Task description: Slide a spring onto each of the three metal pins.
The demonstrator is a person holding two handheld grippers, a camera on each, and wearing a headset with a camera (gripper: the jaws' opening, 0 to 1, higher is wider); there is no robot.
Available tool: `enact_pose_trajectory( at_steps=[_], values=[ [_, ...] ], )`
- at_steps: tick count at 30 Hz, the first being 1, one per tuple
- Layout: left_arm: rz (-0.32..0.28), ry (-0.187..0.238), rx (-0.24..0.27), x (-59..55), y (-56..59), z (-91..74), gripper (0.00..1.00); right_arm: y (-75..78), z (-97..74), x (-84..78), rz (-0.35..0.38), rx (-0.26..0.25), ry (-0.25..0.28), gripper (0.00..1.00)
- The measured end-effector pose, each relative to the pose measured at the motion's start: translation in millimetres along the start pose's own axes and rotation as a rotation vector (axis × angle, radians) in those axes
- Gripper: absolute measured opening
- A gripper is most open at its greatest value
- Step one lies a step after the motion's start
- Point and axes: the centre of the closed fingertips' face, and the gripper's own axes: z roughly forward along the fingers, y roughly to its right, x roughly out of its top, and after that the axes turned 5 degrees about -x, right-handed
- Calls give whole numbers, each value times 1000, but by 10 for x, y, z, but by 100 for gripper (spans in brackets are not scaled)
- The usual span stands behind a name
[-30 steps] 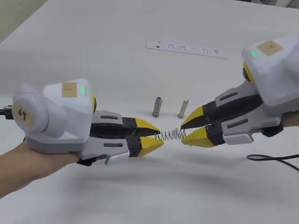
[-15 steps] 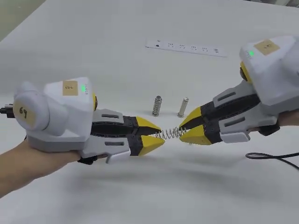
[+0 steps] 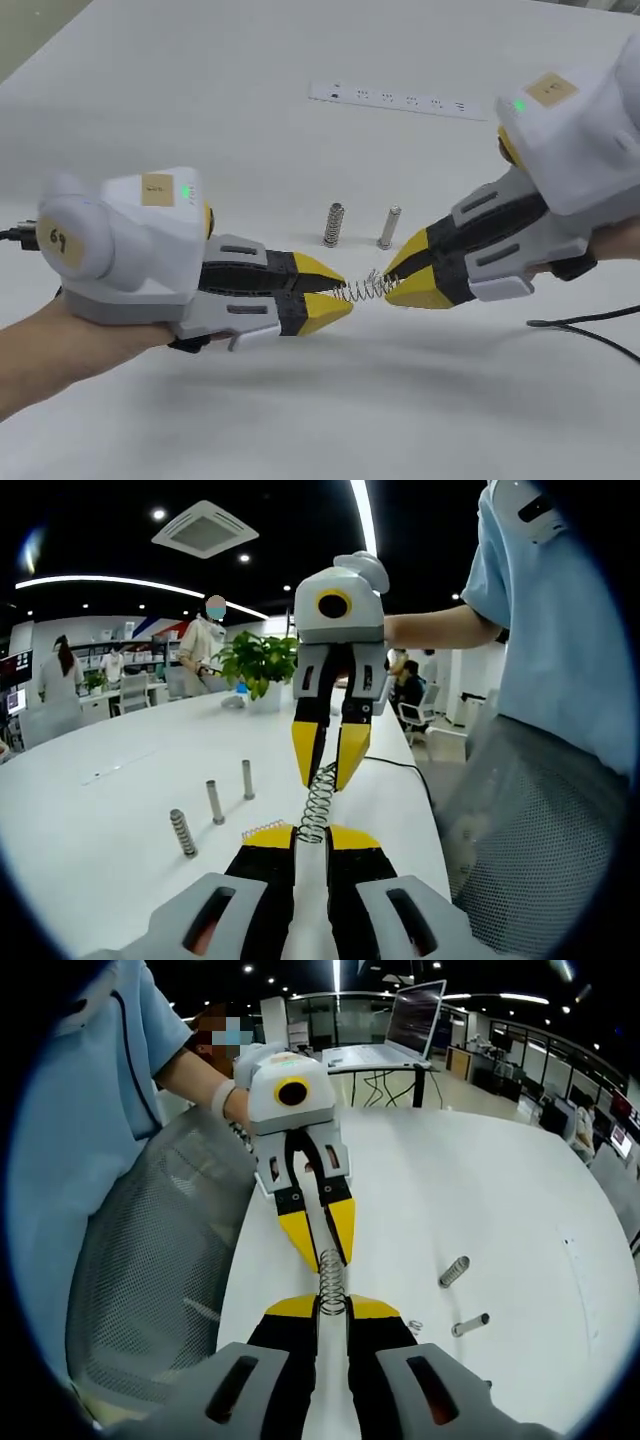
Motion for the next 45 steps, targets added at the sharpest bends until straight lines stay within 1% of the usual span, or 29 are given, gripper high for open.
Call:
enact_pose_trajectory(
  at_steps=[1, 2, 4, 6, 9, 13, 14, 17, 18, 19, 21, 24, 25, 26, 27, 29, 31, 35, 40, 45],
  values=[
    [2, -11, -15, -14, 24, 9, 4, -12, -4, -10, 0, 8, -12, 7],
    [6, -12, -12, -9, 26, 21, 4, -11, -3, -11, -5, 8, -18, 7],
    [21, -29, -19, -33, 28, 31, 3, -21, -4, -36, -9, 14, -39, 7],
    [30, -40, -18, -45, 27, 47, 3, -23, -2, -36, -16, 16, -45, 7],
    [49, -67, -38, -81, 51, 76, 3, -38, 12, -75, -34, 23, -88, 7],
    [61, -85, -52, -111, 74, 98, 3, -57, 22, -83, -55, 39, -117, 7],
    [73, -94, -56, -124, 83, 108, 3, -46, 21, -98, -62, 47, -132, 7],
    [72, -113, -67, -157, 100, 136, 5, -42, 27, -100, -93, 58, -165, 7],
    [83, -123, -71, -171, 106, 143, 5, -47, 26, -102, -95, 65, -186, 7],
    [82, -126, -72, -176, 106, 146, 5, -41, 27, -94, -112, 65, -194, 7],
    [79, -125, -71, -174, 101, 152, 7, -27, 37, -82, -121, 69, -209, 7],
    [80, -133, -71, -183, 90, 161, 6, -16, 47, -124, -173, 83, -263, 7],
    [83, -133, -70, -183, 86, 161, 5, -24, 49, -144, -179, 91, -280, 7],
    [80, -135, -74, -183, 87, 163, 4, -10, 67, -145, -199, 85, -283, 7],
    [77, -136, -76, -187, 90, 161, 3, -20, 69, -158, -199, 93, -293, 7],
    [84, -147, -79, -211, 93, 161, 3, -14, 75, -143, -198, 93, -290, 7],
    [77, -149, -83, -223, 102, 159, 3, -15, 83, -138, -203, 97, -292, 7],
    [82, -159, -92, -248, 116, 161, 3, -35, 93, -142, -214, 107, -304, 7],
    [74, -161, -93, -257, 125, 167, 3, -43, 91, -126, -222, 109, -300, 7],
    [66, -164, -94, -260, 129, 185, 2, -48, 81, -114, -233, 108, -308, 7]
  ],
)
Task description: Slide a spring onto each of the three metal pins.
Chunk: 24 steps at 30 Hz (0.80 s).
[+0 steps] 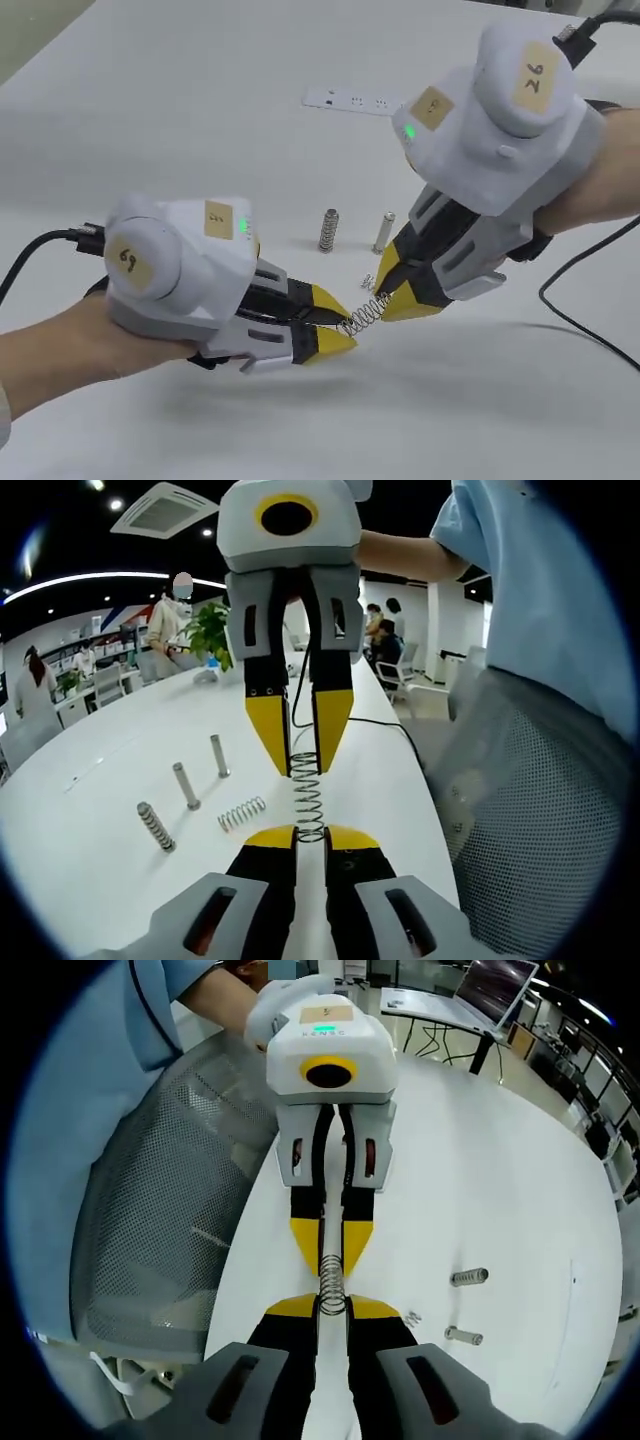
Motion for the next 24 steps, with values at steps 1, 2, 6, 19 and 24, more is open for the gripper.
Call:
enact_pose_trajectory(
  at_steps=[1, 2, 6, 19, 24],
  values=[
    [-10, 1, -2, -1, 3, 5, 2, 1, -3, 7, -4, -1, 2, 7],
    [-15, 2, -1, 0, 5, 6, 2, -1, -4, 8, -2, 0, 1, 7],
    [-36, 9, 6, 3, -5, 6, 1, -2, -15, -3, -26, -11, -9, 7],
    [-48, 45, 27, 49, -46, 4, 1, 22, -67, -35, -28, -21, 2, 8],
    [-47, 50, 26, 54, -44, 5, 1, 20, -67, -44, -21, -22, 4, 12]
  ],
)
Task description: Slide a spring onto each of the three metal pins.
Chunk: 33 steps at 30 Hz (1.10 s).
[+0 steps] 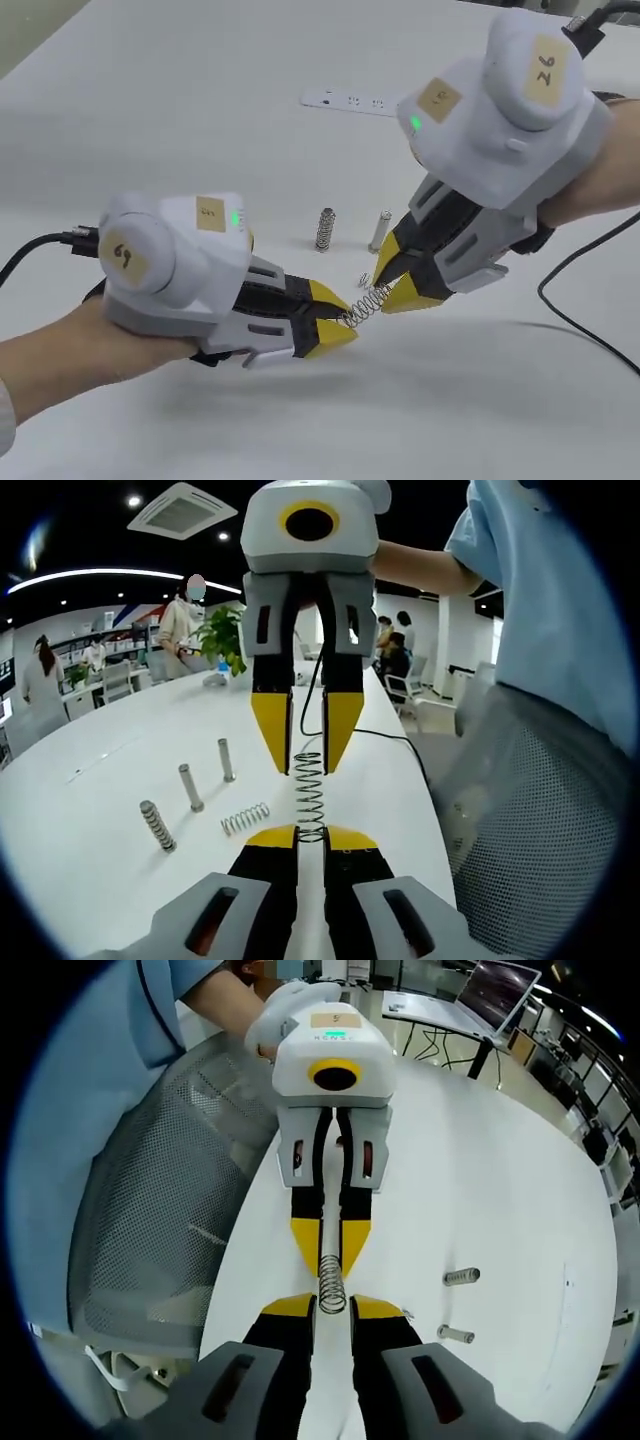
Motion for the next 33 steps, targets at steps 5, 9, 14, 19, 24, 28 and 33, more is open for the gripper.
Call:
enact_pose_trajectory(
  at_steps=[5, 9, 14, 19, 24, 28, 33],
  values=[
    [-8, 8, 8, -15, -14, -13, 1, -12, 7, 20, 13, 4, 20, 21],
    [-16, 21, 15, -20, -20, -24, 1, 30, -20, 49, 29, -14, 51, 31],
    [-37, 64, 29, 30, -43, -57, 1, 82, -83, 76, 61, -30, 96, 42],
    [-66, 152, 46, 175, -59, -105, 1, 107, -183, 82, 63, -49, 111, 40],
    [-35, 182, 58, 269, -34, -93, 1, 126, -282, 114, 43, -55, 100, 31],
    [-8, 206, 76, 329, -30, -81, 1, 114, -302, 155, 28, -38, 94, 29],
    [-13, 214, 79, 342, -29, -61, 1, 84, -275, 176, 0, -7, 69, 25]
  ],
)
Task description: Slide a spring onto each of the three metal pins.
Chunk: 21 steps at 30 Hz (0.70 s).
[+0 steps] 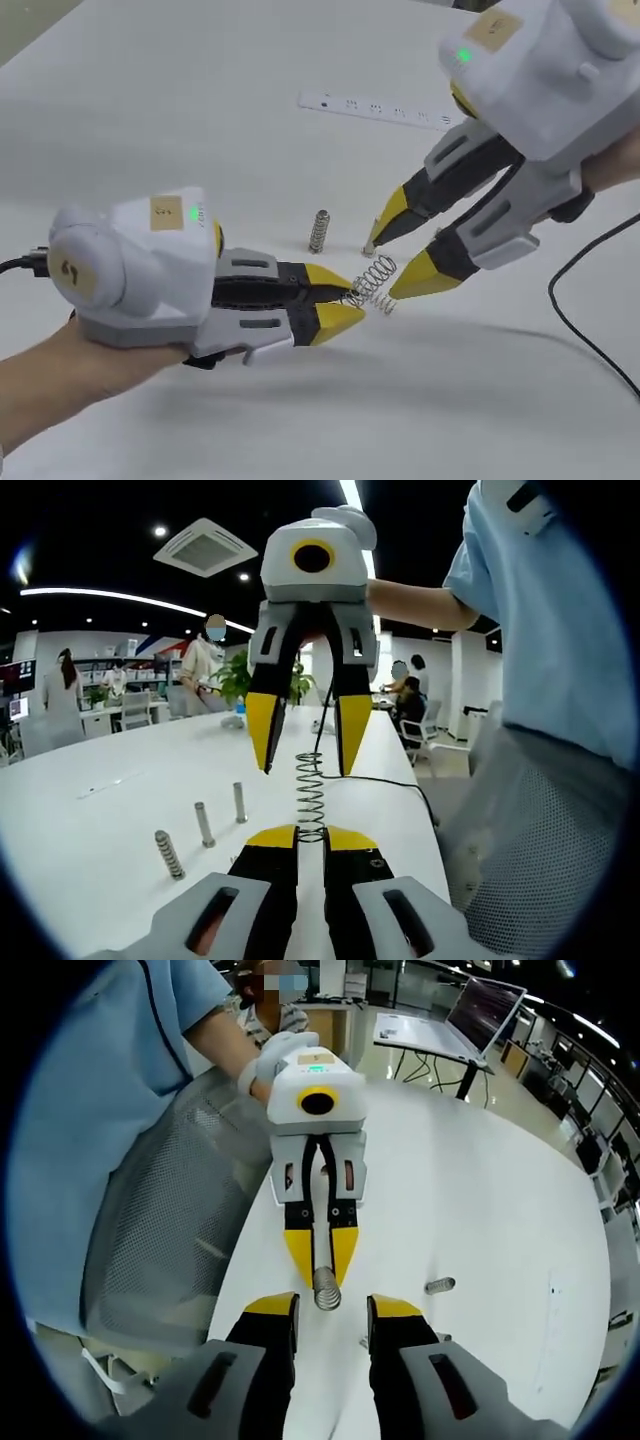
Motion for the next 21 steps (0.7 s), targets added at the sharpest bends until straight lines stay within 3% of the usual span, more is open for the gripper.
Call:
enact_pose_trajectory(
  at_steps=[10, 21],
  values=[
    [-5, 8, 8, -2, 0, -7, 1, 24, 59, 25, -23, 29, -18, 21],
    [-14, 15, 15, -2, -8, -39, 1, 1, 128, 40, 0, 60, -7, 15]
  ],
)
